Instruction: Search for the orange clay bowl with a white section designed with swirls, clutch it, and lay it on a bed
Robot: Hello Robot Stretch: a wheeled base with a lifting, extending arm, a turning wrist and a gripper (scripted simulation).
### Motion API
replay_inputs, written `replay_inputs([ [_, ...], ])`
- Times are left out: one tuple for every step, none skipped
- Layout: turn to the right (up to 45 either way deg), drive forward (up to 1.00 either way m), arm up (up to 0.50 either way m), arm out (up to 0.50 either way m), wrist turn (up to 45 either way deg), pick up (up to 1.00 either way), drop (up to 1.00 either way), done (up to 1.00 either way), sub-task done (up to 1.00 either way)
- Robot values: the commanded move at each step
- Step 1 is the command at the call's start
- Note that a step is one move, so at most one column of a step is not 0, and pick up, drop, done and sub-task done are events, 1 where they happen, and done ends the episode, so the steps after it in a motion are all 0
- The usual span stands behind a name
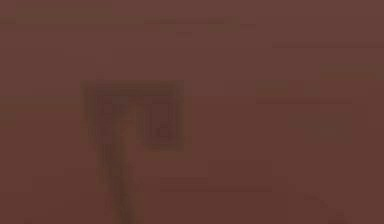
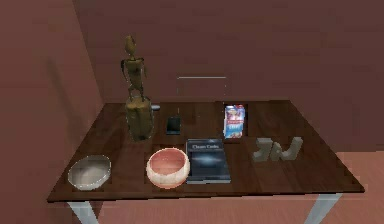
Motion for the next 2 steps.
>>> replay_inputs([
  [0.0,0.00,0.50,0.00,0.0,0.00,0.00,0.00,0.00],
  [0.0,0.00,0.28,0.00,0.0,0.00,0.00,0.00,0.00],
])
